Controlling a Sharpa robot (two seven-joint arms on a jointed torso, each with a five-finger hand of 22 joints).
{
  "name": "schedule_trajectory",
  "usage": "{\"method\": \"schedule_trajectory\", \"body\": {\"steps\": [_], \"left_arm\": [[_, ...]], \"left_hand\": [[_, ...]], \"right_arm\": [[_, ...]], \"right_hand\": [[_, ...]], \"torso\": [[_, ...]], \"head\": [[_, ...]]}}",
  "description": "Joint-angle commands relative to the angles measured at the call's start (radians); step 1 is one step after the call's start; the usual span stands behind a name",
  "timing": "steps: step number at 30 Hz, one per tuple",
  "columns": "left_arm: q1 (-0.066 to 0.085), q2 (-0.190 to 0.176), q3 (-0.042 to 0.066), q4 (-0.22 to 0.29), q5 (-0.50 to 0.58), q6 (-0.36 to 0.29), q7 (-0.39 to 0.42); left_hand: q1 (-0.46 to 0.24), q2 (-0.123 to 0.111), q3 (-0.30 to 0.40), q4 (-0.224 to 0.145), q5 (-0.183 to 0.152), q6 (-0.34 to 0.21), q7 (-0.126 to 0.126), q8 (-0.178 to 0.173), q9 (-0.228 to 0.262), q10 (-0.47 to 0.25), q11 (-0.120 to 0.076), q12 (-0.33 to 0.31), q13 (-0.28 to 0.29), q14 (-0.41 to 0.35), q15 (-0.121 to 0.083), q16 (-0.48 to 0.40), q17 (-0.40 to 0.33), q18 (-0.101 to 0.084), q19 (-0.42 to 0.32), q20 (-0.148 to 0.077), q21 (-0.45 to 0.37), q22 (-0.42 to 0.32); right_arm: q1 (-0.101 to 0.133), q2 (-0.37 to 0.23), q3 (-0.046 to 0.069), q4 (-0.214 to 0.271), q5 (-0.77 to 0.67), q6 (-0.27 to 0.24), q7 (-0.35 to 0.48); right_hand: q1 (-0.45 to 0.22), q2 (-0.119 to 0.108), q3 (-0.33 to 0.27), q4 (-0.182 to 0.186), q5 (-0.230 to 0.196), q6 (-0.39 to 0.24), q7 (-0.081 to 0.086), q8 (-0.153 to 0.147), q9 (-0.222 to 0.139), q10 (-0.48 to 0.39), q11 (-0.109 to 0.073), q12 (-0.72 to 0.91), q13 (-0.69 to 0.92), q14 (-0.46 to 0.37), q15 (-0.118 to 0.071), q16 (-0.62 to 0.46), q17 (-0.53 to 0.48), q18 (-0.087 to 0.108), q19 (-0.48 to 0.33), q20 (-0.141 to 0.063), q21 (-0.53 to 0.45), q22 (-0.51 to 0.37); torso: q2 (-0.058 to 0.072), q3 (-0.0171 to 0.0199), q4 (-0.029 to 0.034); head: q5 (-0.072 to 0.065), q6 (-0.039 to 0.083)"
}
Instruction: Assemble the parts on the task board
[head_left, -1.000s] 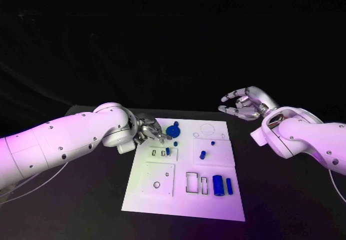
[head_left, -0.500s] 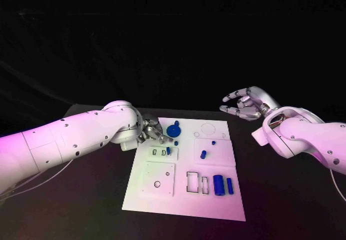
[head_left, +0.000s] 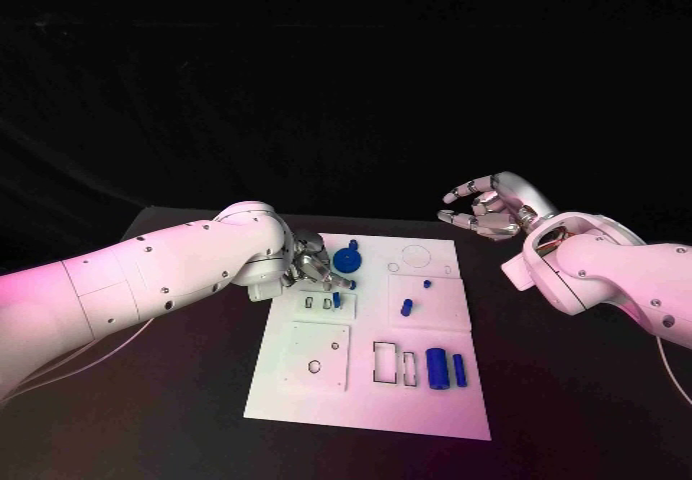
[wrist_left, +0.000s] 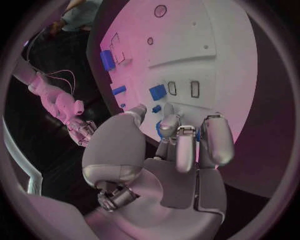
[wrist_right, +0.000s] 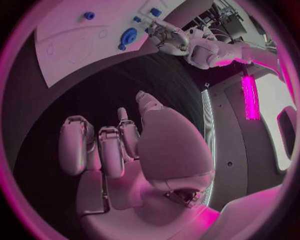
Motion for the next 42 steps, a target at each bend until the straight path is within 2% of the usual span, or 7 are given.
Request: {"method": "schedule_trajectory", "body": {"steps": [1, 20, 34, 42], "left_arm": [[0.000, 0.004, 0.000, 0.004, 0.004, 0.024, -0.004], [-0.002, 0.013, -0.003, 0.000, 0.005, 0.086, -0.009], [-0.004, 0.016, -0.007, -0.003, 0.005, 0.101, -0.011], [-0.004, 0.017, -0.007, -0.003, 0.016, 0.093, -0.010]], "left_hand": [[0.002, 0.009, -0.001, -0.002, 0.001, -0.005, 0.002, 0.006, 0.002, 0.001, -0.004, 0.004, -0.001, 0.102, -0.009, 0.003, 0.250, -0.020, 0.004, -0.001, 0.005, 0.001], [0.043, 0.017, 0.017, -0.004, 0.001, -0.007, 0.001, 0.012, 0.008, -0.004, -0.005, 0.005, -0.004, 0.103, -0.010, 0.004, 0.252, -0.021, 0.002, 0.000, 0.010, 0.010], [0.054, 0.021, 0.026, -0.004, 0.001, -0.004, 0.000, 0.014, 0.010, -0.002, -0.005, 0.007, -0.002, 0.102, -0.010, 0.003, 0.250, -0.021, 0.001, 0.000, 0.011, 0.010], [0.090, 0.040, 0.072, -0.004, 0.001, -0.004, -0.002, 0.013, 0.013, -0.003, -0.008, 0.009, -0.003, 0.102, -0.012, 0.003, 0.250, -0.021, 0.000, 0.000, 0.014, 0.015]], "right_arm": [[-0.002, 0.003, 0.000, -0.002, -0.001, 0.014, 0.004], [-0.004, 0.005, -0.001, -0.006, 0.000, 0.015, 0.003], [-0.005, 0.005, -0.002, -0.007, 0.000, 0.015, 0.002], [-0.005, 0.006, -0.002, -0.009, 0.000, 0.015, 0.002]], "right_hand": [[-0.001, -0.007, 0.004, 0.000, 0.003, 0.006, 0.000, 0.006, 0.001, -0.002, -0.005, -0.005, 0.043, 0.067, -0.008, -0.004, 0.121, 0.009, -0.007, -0.002, -0.007, 0.103], [-0.001, -0.007, 0.007, 0.002, 0.009, 0.006, 0.000, 0.007, 0.001, -0.002, -0.005, -0.005, 0.043, 0.067, -0.009, -0.005, 0.119, 0.009, -0.008, -0.003, -0.008, 0.102], [-0.001, -0.007, 0.007, 0.002, 0.009, 0.006, 0.000, 0.007, 0.001, -0.002, -0.005, -0.005, 0.043, 0.067, -0.009, -0.005, 0.119, 0.009, -0.008, -0.003, -0.008, 0.102], [-0.001, -0.008, 0.008, 0.003, 0.011, 0.007, 0.000, 0.007, 0.001, -0.001, -0.006, -0.005, 0.043, 0.067, -0.009, -0.005, 0.119, 0.009, -0.008, -0.004, -0.009, 0.102]], "torso": [[0.000, -0.0001, 0.0014], [-0.001, 0.0009, 0.0002], [-0.001, 0.0007, 0.0008], [-0.001, 0.0007, 0.0002]], "head": [[0.000, -0.001], [-0.002, -0.007], [-0.002, -0.009], [-0.002, -0.010]]}}
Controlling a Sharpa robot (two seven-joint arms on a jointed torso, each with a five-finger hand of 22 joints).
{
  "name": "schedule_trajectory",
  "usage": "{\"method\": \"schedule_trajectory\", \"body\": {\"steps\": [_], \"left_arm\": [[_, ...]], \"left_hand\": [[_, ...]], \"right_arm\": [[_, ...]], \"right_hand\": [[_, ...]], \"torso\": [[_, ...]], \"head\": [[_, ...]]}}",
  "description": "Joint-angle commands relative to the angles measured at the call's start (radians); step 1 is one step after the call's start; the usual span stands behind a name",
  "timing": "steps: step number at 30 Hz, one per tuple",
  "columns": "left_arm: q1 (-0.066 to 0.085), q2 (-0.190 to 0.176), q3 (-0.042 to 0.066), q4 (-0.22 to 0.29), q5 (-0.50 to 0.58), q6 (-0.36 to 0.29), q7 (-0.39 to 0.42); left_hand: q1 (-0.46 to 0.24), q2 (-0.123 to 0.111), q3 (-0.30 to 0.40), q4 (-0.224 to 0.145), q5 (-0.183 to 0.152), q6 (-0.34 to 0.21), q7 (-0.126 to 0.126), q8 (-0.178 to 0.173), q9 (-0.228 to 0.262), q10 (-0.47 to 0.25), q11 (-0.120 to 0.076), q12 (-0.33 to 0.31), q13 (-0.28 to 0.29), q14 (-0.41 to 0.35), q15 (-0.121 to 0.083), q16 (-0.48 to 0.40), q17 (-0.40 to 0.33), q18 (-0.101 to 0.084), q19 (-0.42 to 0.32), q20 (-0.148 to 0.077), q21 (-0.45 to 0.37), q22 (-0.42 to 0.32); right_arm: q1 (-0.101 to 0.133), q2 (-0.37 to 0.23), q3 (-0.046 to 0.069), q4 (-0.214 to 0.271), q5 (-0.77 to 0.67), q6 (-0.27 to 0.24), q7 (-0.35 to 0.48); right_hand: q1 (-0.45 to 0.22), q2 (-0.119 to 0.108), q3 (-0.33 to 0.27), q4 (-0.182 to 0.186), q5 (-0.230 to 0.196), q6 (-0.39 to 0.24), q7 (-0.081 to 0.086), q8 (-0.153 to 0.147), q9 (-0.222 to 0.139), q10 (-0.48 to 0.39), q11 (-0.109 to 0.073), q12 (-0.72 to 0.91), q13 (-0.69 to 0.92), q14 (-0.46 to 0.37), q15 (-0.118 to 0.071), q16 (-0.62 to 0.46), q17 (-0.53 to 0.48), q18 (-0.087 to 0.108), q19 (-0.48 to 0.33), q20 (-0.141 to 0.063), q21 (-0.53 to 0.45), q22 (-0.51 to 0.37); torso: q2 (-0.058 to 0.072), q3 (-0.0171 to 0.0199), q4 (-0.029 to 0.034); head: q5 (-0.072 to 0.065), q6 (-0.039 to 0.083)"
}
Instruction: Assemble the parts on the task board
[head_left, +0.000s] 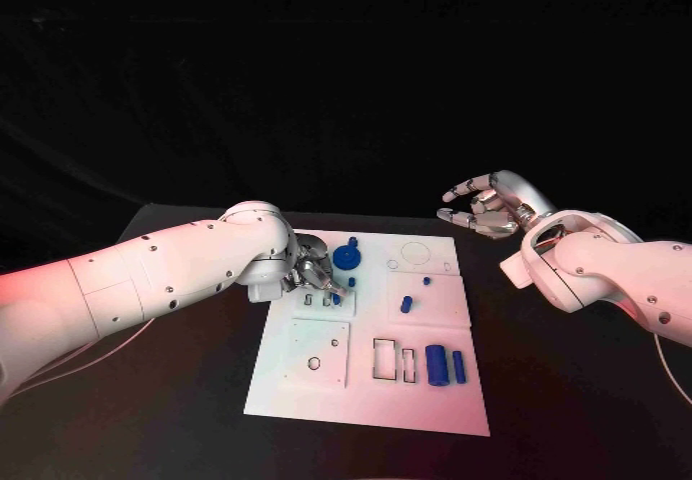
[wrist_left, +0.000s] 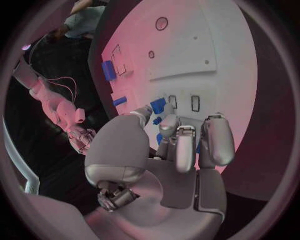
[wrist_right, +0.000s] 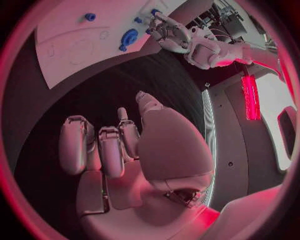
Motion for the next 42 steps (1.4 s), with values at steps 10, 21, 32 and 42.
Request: {"method": "schedule_trajectory", "body": {"steps": [10, 21, 32, 42], "left_arm": [[0.000, 0.003, 0.000, 0.000, 0.035, 0.003, 0.001], [0.000, -0.005, 0.000, 0.003, 0.082, 0.017, 0.002], [0.000, -0.058, 0.007, 0.052, 0.137, -0.032, 0.014], [-0.022, -0.119, 0.011, 0.131, 0.098, -0.118, 0.031]], "left_hand": [[0.105, 0.010, 0.147, -0.025, 0.002, -0.013, -0.008, 0.002, 0.007, -0.012, -0.013, -0.003, -0.013, 0.103, -0.010, 0.004, 0.251, -0.006, -0.002, -0.003, 0.010, 0.006], [0.129, -0.058, 0.443, -0.138, 0.005, -0.036, 0.001, 0.039, 0.048, -0.004, -0.014, -0.009, -0.021, 0.104, -0.009, 0.005, 0.255, -0.006, -0.003, -0.003, 0.015, 0.014], [0.084, -0.069, 0.526, -0.186, 0.006, -0.040, -0.005, 0.069, 0.079, 0.013, -0.014, 0.000, -0.012, 0.103, -0.010, 0.005, 0.254, -0.006, -0.005, 0.000, 0.014, 0.012], [0.054, -0.087, 0.568, -0.214, 0.033, -0.031, -0.009, 0.086, 0.096, 0.039, -0.018, 0.016, 0.008, 0.105, -0.013, 0.007, 0.259, -0.007, -0.001, -0.003, 0.018, 0.018]], "right_arm": [[-0.002, 0.002, -0.001, -0.003, -0.002, 0.013, 0.001], [-0.003, 0.004, -0.001, -0.007, -0.003, 0.010, -0.001], [-0.003, 0.001, -0.001, -0.009, -0.003, 0.005, 0.000], [-0.003, -0.007, -0.002, -0.009, 0.003, 0.004, 0.008]], "right_hand": [[0.000, -0.008, 0.010, -0.001, 0.014, 0.008, -0.001, 0.005, 0.001, -0.002, -0.007, -0.006, 0.042, 0.071, -0.006, -0.005, 0.119, 0.010, -0.004, -0.001, -0.007, 0.102], [0.001, -0.014, 0.020, 0.002, 0.033, 0.007, -0.002, 0.007, 0.000, -0.004, -0.007, -0.009, 0.039, 0.070, -0.007, -0.007, 0.114, 0.011, -0.008, -0.003, -0.015, 0.098], [-0.002, -0.016, 0.021, 0.004, 0.035, 0.007, -0.002, 0.007, 0.000, -0.005, -0.007, -0.010, 0.037, 0.069, -0.008, -0.008, 0.112, 0.011, -0.009, -0.003, -0.017, 0.096], [-0.016, -0.020, 0.024, 0.016, 0.025, 0.006, -0.002, 0.010, -0.001, -0.007, -0.007, -0.012, 0.035, 0.069, -0.008, -0.009, 0.111, 0.012, -0.009, -0.003, -0.019, 0.096]], "torso": [[0.000, 0.0003, 0.0004], [-0.001, 0.0006, 0.0007], [-0.001, 0.0003, 0.0020], [-0.001, -0.0009, 0.0041]], "head": [[0.002, -0.004], [0.003, -0.003], [0.005, 0.000], [0.008, 0.004]]}}
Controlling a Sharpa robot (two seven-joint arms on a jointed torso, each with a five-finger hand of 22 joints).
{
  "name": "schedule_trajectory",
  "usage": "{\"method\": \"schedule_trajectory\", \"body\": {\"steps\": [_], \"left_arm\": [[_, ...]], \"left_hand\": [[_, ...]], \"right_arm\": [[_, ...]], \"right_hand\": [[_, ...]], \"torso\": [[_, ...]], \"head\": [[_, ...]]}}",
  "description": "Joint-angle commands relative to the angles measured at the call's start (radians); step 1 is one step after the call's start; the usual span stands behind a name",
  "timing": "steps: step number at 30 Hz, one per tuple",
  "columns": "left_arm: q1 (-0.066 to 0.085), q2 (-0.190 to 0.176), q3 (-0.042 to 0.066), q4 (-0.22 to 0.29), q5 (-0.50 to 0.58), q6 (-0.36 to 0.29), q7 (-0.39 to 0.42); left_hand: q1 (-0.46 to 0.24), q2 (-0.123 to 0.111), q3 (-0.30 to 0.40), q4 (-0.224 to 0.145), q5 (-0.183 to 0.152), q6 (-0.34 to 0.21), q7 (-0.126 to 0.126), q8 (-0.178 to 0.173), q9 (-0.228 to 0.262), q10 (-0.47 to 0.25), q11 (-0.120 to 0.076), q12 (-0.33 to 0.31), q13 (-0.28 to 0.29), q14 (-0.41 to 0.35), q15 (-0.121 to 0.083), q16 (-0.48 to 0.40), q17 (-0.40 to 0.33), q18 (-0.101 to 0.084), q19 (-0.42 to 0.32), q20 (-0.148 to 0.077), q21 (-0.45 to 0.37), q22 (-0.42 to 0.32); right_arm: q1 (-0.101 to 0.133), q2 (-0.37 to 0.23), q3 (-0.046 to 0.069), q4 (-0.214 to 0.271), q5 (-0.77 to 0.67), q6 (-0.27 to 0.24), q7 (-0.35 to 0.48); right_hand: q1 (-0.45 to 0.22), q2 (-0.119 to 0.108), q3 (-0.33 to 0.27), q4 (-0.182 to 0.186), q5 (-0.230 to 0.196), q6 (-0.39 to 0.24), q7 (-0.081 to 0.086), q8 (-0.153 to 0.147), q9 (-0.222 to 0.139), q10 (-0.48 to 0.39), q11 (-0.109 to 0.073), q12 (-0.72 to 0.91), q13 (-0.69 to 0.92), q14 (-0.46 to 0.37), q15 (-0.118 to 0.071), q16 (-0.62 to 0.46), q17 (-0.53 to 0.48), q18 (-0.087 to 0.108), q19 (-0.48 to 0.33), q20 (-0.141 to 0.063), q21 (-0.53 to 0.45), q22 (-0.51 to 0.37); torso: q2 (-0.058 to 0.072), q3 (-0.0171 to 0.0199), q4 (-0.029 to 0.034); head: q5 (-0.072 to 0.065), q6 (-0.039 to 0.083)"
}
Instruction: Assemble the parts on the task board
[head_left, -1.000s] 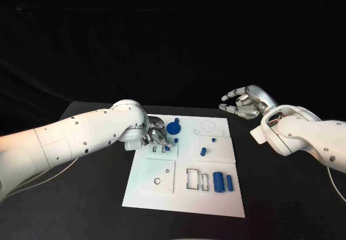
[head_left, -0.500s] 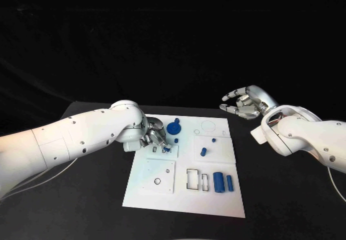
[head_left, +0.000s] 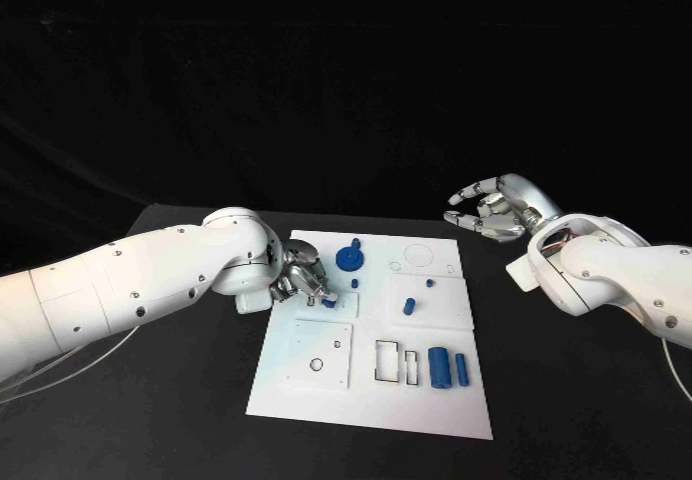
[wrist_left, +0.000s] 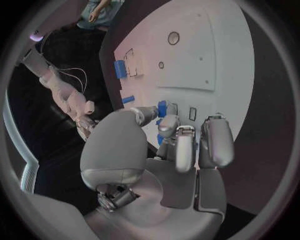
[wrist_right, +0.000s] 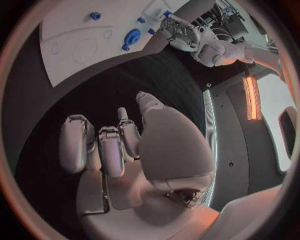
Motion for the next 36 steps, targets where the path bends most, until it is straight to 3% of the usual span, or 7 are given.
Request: {"method": "schedule_trajectory", "body": {"steps": [1, 5, 10, 21, 36], "left_arm": [[-0.013, -0.014, 0.001, 0.027, -0.031, -0.081, 0.025], [-0.028, -0.026, 0.001, 0.043, -0.074, -0.119, 0.029], [-0.038, -0.029, 0.001, 0.046, -0.108, -0.135, 0.029], [-0.044, -0.033, 0.001, 0.050, -0.144, -0.155, 0.024], [-0.045, -0.013, 0.001, 0.038, -0.166, -0.132, 0.019]], "left_hand": [[-0.017, -0.004, 0.194, -0.182, 0.014, 0.007, -0.008, 0.009, 0.093, 0.013, -0.002, 0.011, 0.012, 0.105, -0.006, 0.007, 0.259, -0.007, -0.001, -0.004, 0.007, 0.004], [-0.031, -0.011, 0.210, -0.187, 0.031, 0.009, -0.010, 0.016, 0.100, 0.017, -0.004, 0.015, 0.015, 0.105, -0.008, 0.008, 0.261, -0.008, 0.001, -0.006, 0.010, 0.010], [-0.053, -0.023, 0.221, -0.192, 0.101, 0.013, -0.013, 0.027, 0.110, 0.023, -0.007, 0.021, 0.021, 0.105, -0.011, 0.007, 0.261, -0.008, 0.002, -0.009, 0.010, 0.010], [-0.064, -0.026, 0.225, -0.196, 0.129, 0.016, -0.016, 0.034, 0.116, 0.030, -0.009, 0.027, 0.029, 0.105, -0.013, 0.007, 0.259, -0.008, 0.003, -0.010, 0.010, 0.011], [-0.067, -0.028, 0.226, -0.199, 0.137, 0.017, -0.017, 0.036, 0.118, 0.031, -0.010, 0.029, 0.031, 0.105, -0.014, 0.007, 0.260, -0.008, 0.002, -0.010, 0.010, 0.011]], "right_arm": [[-0.001, -0.002, -0.001, 0.001, 0.002, 0.004, 0.008], [-0.001, -0.003, -0.001, 0.000, 0.003, 0.003, 0.009], [-0.002, -0.002, -0.002, 0.000, 0.003, 0.002, 0.009], [-0.002, -0.002, -0.002, 0.000, 0.004, -0.002, 0.009], [-0.003, -0.001, -0.003, -0.001, 0.004, -0.002, 0.008]], "right_hand": [[-0.006, -0.003, 0.001, 0.006, -0.008, 0.006, -0.002, 0.006, -0.001, -0.003, -0.003, -0.007, 0.035, 0.069, -0.008, -0.006, 0.110, 0.012, -0.006, 0.000, -0.004, 0.095], [-0.008, -0.003, 0.001, 0.007, -0.009, 0.006, -0.002, 0.006, -0.001, -0.003, -0.004, -0.007, 0.035, 0.069, -0.008, -0.005, 0.111, 0.012, -0.006, 0.000, -0.006, 0.094], [-0.013, -0.004, 0.003, 0.012, -0.018, 0.006, -0.002, 0.008, -0.001, -0.003, -0.004, -0.008, 0.034, 0.070, -0.008, -0.005, 0.112, 0.012, -0.005, 0.000, -0.005, 0.095], [-0.014, -0.004, 0.003, 0.012, -0.020, 0.006, -0.002, 0.008, -0.001, -0.003, -0.004, -0.007, 0.035, 0.070, -0.008, -0.005, 0.112, 0.011, -0.005, 0.000, -0.005, 0.095], [-0.015, -0.003, 0.004, 0.013, -0.022, 0.006, -0.002, 0.009, -0.001, -0.003, -0.004, -0.007, 0.035, 0.070, -0.008, -0.005, 0.112, 0.011, -0.005, 0.000, -0.005, 0.096]], "torso": [[0.000, -0.0001, 0.0010], [0.000, -0.0006, 0.0010], [0.001, -0.0005, -0.0011], [0.003, 0.0005, -0.0027], [0.002, 0.0009, -0.0012]], "head": [[-0.001, 0.000], [0.002, 0.000], [0.004, -0.001], [0.004, -0.004], [0.004, -0.007]]}}
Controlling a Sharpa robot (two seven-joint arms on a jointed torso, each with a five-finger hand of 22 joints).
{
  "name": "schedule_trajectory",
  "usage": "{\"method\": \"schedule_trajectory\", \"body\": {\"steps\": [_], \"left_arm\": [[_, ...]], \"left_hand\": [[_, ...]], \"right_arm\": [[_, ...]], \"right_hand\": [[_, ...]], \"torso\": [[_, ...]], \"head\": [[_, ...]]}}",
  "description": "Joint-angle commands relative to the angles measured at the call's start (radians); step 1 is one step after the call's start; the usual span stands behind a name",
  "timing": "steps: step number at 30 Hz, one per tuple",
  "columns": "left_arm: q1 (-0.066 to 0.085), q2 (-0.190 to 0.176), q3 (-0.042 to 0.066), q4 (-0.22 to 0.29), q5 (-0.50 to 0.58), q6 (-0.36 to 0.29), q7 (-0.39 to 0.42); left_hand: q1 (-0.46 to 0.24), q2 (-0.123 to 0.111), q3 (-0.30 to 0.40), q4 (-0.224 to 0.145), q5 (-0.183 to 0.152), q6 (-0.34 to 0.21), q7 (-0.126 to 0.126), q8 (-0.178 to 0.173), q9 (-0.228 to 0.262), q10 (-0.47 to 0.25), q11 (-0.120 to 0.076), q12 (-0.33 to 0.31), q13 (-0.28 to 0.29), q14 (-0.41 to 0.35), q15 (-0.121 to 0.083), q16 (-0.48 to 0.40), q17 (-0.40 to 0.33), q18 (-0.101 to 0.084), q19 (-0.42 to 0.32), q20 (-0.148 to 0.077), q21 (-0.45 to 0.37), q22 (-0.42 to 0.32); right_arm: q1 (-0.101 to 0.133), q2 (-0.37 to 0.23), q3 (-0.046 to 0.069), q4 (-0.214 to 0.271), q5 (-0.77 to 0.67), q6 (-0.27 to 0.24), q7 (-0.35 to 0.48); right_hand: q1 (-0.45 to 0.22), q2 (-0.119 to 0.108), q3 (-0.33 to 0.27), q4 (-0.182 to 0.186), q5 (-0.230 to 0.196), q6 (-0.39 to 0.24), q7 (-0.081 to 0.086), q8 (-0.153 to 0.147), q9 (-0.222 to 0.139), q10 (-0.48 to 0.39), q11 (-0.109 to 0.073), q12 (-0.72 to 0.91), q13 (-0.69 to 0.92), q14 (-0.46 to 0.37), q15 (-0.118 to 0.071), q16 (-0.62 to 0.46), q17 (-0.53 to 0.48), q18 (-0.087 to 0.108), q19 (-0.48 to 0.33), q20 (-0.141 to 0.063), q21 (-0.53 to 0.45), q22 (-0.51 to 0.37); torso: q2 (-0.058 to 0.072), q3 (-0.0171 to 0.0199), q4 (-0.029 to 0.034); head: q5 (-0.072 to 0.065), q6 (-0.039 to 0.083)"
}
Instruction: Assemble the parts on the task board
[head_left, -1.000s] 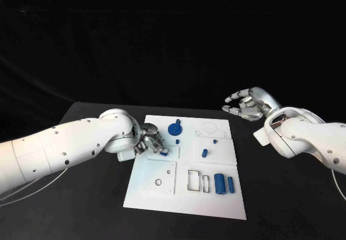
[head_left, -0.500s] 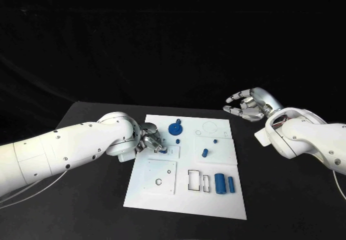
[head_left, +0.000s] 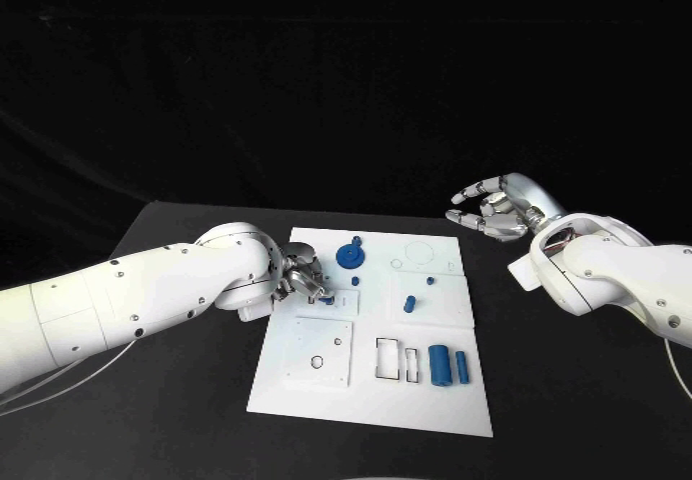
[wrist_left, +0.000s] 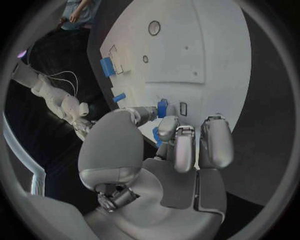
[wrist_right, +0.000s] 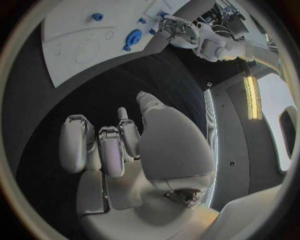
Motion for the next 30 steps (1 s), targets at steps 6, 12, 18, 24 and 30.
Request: {"method": "schedule_trajectory", "body": {"steps": [6, 12, 18, 24, 30], "left_arm": [[-0.002, 0.017, 0.001, -0.010, -0.036, 0.010, 0.005], [-0.003, 0.022, 0.000, -0.014, -0.053, 0.012, 0.005], [-0.003, 0.022, 0.000, -0.014, -0.059, 0.039, 0.002], [-0.003, 0.022, 0.000, -0.014, -0.067, 0.061, 0.000], [-0.003, 0.023, 0.000, -0.015, -0.074, 0.072, -0.001]], "left_hand": [[-0.009, 0.002, 0.171, -0.169, 0.005, 0.015, -0.015, 0.007, 0.112, 0.008, 0.000, 0.005, 0.002, 0.105, -0.007, 0.003, 0.260, -0.008, -0.001, -0.007, 0.006, 0.002], [-0.009, 0.001, 0.171, -0.170, 0.007, 0.015, -0.015, 0.008, 0.112, 0.007, 0.000, 0.004, 0.000, 0.105, -0.008, 0.003, 0.260, -0.008, -0.001, -0.007, 0.006, 0.002], [-0.009, 0.001, 0.172, -0.172, 0.010, 0.016, -0.016, 0.008, 0.113, 0.008, -0.001, 0.005, 0.002, 0.105, -0.008, 0.004, 0.262, -0.009, -0.001, -0.007, 0.007, 0.003], [-0.010, -0.001, 0.173, -0.176, 0.014, 0.018, -0.017, 0.010, 0.114, 0.007, -0.002, 0.003, -0.001, 0.105, -0.009, 0.004, 0.262, -0.009, 0.000, -0.007, 0.008, 0.005], [-0.010, -0.002, 0.175, -0.178, 0.017, 0.019, -0.017, 0.010, 0.114, 0.006, -0.002, 0.002, -0.004, 0.105, -0.009, 0.003, 0.261, -0.009, 0.000, -0.007, 0.008, 0.006]], "right_arm": [[-0.002, 0.001, 0.000, -0.001, -0.002, 0.002, 0.006], [-0.002, 0.001, 0.000, -0.001, -0.002, 0.003, 0.006], [-0.002, 0.000, 0.000, -0.001, -0.002, 0.004, 0.005], [-0.003, 0.001, -0.001, -0.002, -0.002, 0.005, 0.004], [-0.003, 0.001, -0.001, -0.002, -0.002, 0.005, 0.004]], "right_hand": [[-0.011, 0.001, 0.000, 0.004, -0.006, 0.006, -0.002, 0.005, -0.001, -0.003, -0.004, -0.003, 0.034, 0.070, -0.008, -0.005, 0.113, 0.011, -0.005, 0.000, -0.005, 0.096], [-0.011, 0.001, 0.000, 0.004, -0.006, 0.006, -0.002, 0.005, -0.001, -0.003, -0.004, -0.003, 0.034, 0.070, -0.008, -0.005, 0.113, 0.011, -0.005, 0.000, -0.005, 0.096], [-0.011, 0.001, 0.000, 0.004, -0.006, 0.006, -0.002, 0.005, -0.001, -0.003, -0.004, -0.003, 0.034, 0.070, -0.008, -0.005, 0.113, 0.011, -0.005, 0.000, -0.005, 0.096], [-0.011, 0.001, 0.000, 0.004, -0.006, 0.006, -0.002, 0.005, -0.001, -0.003, -0.004, -0.003, 0.034, 0.070, -0.008, -0.005, 0.113, 0.011, -0.005, 0.000, -0.005, 0.096], [-0.011, 0.001, 0.000, 0.004, -0.006, 0.006, -0.002, 0.005, -0.001, -0.003, -0.004, -0.003, 0.034, 0.070, -0.008, -0.005, 0.113, 0.011, -0.005, 0.000, -0.005, 0.096]], "torso": [[0.000, -0.0004, -0.0012], [0.000, 0.0000, -0.0015], [-0.001, -0.0002, 0.0000], [-0.001, -0.0005, 0.0001], [-0.001, -0.0005, -0.0004]], "head": [[0.001, -0.002], [-0.001, -0.002], [-0.003, -0.005], [-0.002, -0.007], [-0.001, -0.007]]}}
